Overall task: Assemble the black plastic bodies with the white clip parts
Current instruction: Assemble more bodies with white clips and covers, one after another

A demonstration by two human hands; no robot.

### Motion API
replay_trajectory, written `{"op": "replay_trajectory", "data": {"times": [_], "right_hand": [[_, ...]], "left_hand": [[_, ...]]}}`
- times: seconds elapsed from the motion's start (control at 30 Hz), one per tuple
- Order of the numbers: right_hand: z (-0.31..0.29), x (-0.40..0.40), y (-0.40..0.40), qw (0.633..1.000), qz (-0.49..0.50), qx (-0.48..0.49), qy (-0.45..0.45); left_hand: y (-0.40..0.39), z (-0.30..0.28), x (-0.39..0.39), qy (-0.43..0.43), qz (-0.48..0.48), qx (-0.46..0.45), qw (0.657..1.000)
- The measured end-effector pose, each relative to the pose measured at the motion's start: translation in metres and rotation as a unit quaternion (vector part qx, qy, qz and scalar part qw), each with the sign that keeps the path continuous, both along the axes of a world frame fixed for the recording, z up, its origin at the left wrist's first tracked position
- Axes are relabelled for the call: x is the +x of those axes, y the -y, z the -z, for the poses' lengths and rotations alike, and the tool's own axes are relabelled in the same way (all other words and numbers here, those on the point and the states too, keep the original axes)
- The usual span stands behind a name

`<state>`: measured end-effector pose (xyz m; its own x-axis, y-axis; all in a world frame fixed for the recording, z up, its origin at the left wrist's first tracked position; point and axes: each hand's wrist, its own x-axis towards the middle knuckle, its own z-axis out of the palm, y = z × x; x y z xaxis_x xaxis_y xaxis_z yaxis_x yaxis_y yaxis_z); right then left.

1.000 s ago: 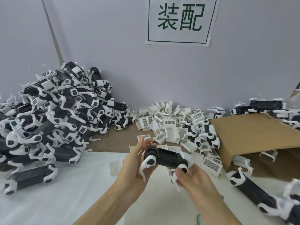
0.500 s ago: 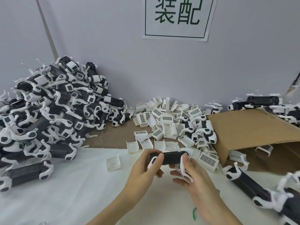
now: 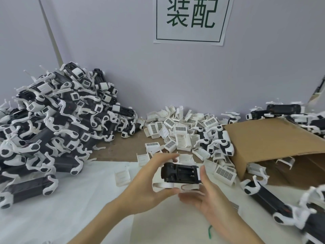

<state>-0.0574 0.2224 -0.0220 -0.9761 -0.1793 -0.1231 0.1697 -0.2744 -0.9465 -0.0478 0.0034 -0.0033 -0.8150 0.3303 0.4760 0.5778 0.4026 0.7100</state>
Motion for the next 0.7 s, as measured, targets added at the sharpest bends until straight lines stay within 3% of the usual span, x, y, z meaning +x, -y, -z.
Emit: {"op": "replay_trajectory", "data": {"times": [0.17,0.27,0.33,0.4,0.47,0.57,0.7], "right_hand": [[-0.003,0.000,-0.004,0.997,-0.007,-0.047,0.057],[-0.001,-0.001,-0.001,0.996,-0.038,-0.071,0.034],[-0.001,0.000,0.002,0.994,-0.031,-0.099,0.023],[0.001,-0.001,0.003,0.993,0.002,-0.121,0.013],[0.001,-0.002,0.002,0.993,0.016,-0.121,-0.008],[0.004,-0.002,0.001,0.994,0.021,-0.091,-0.052],[0.005,-0.003,0.000,0.995,0.031,-0.061,-0.075]], "left_hand": [[0.017,-0.010,-0.008,-0.097,0.015,-0.150,0.984],[0.022,-0.009,-0.015,-0.213,0.002,-0.239,0.947],[0.019,-0.001,-0.016,-0.233,-0.019,-0.226,0.946],[0.013,0.010,-0.012,-0.146,-0.053,-0.145,0.977],[0.007,0.015,-0.005,0.020,-0.076,-0.043,0.996],[-0.004,0.015,0.001,0.208,-0.091,0.109,0.968],[-0.008,0.016,0.001,0.276,-0.069,0.215,0.934]]}}
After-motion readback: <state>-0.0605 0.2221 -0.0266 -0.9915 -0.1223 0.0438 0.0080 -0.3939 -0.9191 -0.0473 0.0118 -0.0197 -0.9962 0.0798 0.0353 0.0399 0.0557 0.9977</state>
